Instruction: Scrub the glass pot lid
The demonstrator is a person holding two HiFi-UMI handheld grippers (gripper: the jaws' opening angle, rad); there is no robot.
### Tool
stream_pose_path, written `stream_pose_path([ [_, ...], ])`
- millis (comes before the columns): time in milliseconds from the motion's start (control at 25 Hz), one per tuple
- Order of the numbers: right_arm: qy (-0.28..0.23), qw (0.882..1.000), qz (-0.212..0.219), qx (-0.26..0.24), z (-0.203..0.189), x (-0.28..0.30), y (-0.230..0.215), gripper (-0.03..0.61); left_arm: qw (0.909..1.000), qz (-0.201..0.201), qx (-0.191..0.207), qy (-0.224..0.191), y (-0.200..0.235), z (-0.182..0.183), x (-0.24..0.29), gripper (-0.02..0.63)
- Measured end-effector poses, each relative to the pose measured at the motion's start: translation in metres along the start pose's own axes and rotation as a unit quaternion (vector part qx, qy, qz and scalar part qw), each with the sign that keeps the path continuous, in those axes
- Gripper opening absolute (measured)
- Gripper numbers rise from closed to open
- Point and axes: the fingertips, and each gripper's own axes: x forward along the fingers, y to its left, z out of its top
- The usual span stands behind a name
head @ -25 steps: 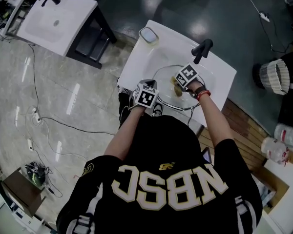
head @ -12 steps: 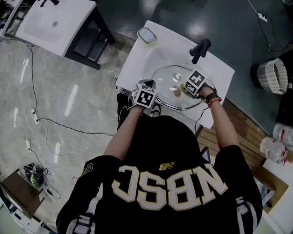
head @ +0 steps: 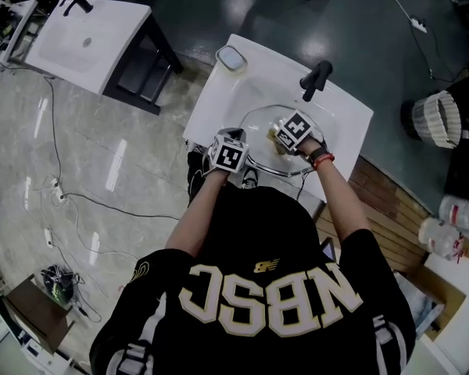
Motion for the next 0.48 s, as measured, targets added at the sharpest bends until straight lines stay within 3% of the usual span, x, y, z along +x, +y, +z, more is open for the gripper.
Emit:
stream_pose_path([
  [80, 0.001, 1.000, -0.022, 0.006, -0.001, 0.002, -0.010, 0.072, 1.0000, 0.002, 0.000, 0.002, 0.001, -0.002, 0.001, 0.014],
  [200, 0.016, 0.996, -0.092, 0.007, -0.018, -0.005, -0.039, 0.071, 1.0000, 0.005, -0.002, 0.003, 0.003, 0.000, -0.002, 0.014],
  [280, 0.022, 0.994, -0.109, 0.016, -0.029, -0.011, -0.049, 0.071, 1.0000, 0.005, 0.001, 0.006, 0.004, 0.000, -0.001, 0.013],
  [400, 0.033, 0.989, -0.139, 0.025, -0.043, -0.021, -0.053, 0.071, 0.9987, 0.000, 0.023, 0.045, 0.002, -0.014, 0.000, 0.014],
  [480, -0.028, 0.990, -0.133, 0.036, -0.028, -0.033, -0.046, 0.069, 0.9965, 0.002, 0.047, 0.069, 0.005, -0.016, 0.003, 0.013],
])
